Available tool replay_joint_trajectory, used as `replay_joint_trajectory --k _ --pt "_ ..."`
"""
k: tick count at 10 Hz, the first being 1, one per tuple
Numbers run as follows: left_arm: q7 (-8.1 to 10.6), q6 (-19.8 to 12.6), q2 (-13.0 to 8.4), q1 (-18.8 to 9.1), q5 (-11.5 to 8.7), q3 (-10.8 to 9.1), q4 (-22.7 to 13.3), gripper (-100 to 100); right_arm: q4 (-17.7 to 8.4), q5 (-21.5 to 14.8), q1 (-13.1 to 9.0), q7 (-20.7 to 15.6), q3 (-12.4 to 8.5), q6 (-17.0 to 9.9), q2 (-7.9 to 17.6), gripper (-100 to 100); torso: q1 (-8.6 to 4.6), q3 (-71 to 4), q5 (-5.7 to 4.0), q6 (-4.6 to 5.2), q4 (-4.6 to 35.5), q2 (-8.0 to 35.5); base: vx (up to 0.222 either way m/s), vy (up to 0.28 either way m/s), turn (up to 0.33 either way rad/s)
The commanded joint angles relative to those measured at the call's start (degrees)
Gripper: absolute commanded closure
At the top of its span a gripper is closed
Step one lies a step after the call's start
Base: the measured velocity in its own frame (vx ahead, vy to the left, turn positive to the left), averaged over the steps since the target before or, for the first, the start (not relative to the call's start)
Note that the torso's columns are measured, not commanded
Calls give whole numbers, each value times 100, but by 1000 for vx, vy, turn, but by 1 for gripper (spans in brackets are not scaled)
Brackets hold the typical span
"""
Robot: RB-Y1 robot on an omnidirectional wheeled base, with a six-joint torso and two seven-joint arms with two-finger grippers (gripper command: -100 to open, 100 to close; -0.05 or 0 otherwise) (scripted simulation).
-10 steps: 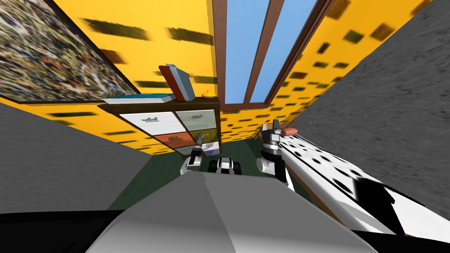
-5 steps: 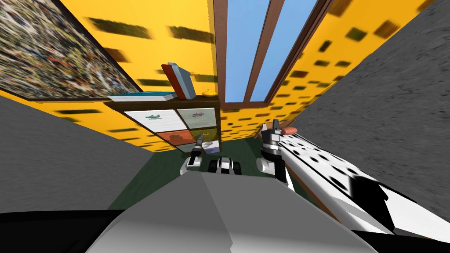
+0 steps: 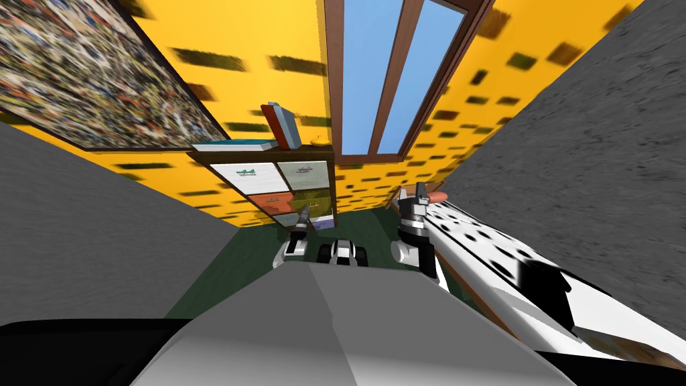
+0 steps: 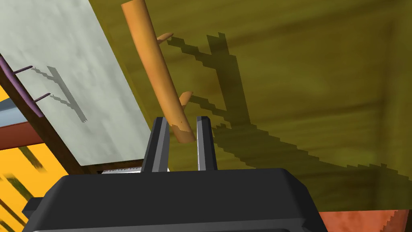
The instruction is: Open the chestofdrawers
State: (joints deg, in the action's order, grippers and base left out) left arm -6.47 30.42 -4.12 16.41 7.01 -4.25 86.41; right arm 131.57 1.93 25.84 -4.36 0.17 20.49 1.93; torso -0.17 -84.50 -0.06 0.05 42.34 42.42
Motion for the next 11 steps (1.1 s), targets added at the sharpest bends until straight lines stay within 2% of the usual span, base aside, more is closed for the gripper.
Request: replay_joint_trajectory --k 1,2,10,11 --pt "18 2 -6 86 18 53 141 100 0 0 0 0 0 0 0 0 3 4 -1 -1 4 7 -189 -51 11" --pt "155 -215 -181 115 -21 80 352 -100 0 0 -1 0 0 0 0 0 -2 7 -3 1 7 12 -76 -51 120" --pt "702 -1022 -862 331 -141 284 1419 -100 0 0 2 0 0 0 0 0 14 1 5 -5 -2 -1 33 -38 83" --pt "658 -959 -817 320 -134 266 1354 -100 0 0 2 0 0 0 0 0 18 -4 6 -6 -5 -9 6 -14 22"
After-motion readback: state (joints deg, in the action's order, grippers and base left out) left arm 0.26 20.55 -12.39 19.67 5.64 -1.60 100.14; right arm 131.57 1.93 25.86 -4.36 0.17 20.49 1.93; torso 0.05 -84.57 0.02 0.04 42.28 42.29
